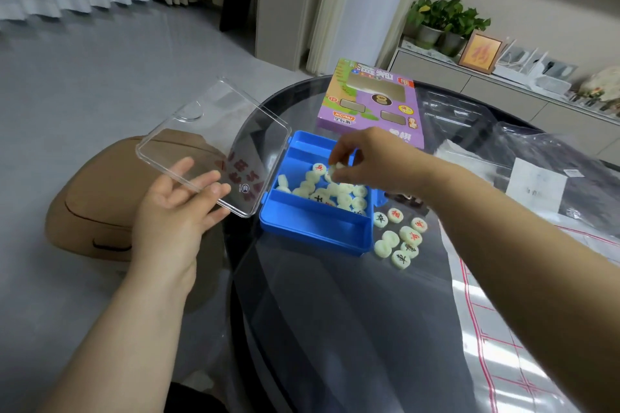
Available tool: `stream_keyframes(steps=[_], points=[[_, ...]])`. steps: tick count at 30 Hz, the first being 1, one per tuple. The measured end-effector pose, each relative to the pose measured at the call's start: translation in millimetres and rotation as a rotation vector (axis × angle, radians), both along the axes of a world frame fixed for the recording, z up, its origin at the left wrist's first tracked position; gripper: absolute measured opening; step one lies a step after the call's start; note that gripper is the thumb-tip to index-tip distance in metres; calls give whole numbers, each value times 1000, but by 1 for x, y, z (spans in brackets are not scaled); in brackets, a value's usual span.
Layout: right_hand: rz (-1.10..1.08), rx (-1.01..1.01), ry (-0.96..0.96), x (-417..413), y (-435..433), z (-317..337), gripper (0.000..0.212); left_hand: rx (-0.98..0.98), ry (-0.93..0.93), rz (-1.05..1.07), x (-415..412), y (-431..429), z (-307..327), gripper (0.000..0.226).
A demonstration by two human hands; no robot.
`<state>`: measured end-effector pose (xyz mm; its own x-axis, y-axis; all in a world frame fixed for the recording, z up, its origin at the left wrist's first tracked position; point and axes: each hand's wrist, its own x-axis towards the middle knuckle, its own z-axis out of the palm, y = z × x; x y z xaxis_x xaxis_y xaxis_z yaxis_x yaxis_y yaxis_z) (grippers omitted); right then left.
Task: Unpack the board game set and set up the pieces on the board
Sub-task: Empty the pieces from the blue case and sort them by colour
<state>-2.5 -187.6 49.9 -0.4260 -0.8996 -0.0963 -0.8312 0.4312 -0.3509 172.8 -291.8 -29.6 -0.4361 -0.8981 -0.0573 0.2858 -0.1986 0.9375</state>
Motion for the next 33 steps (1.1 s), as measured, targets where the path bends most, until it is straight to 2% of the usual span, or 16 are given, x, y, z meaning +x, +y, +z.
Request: stream_keyframes(steps=[4,7,13,16,19,24,28,33], points=[[27,190,-4,11,57,0,7,3,5,11,0,1,1,48],[36,255,10,22,86,-14,8,-10,2,6,0,2,1,48],[11,221,62,27,105,-21,30,-22,-3,8,0,5,0,49],[-4,188,81,24,105,-10,34,-22,-1,11,0,4,-1,49],[21,132,124,18,93,3,28,-21,0,11,-1,4,-1,49],[46,60,66,10,34,4,28,-15,14,5,-2,4,0,48],[133,173,130,7,-9,-11,37,-15,19,-1,-1,2,-1,50],[167,254,-5,6,-29,-17,48,-13,27,-6,0,0,0,47]])
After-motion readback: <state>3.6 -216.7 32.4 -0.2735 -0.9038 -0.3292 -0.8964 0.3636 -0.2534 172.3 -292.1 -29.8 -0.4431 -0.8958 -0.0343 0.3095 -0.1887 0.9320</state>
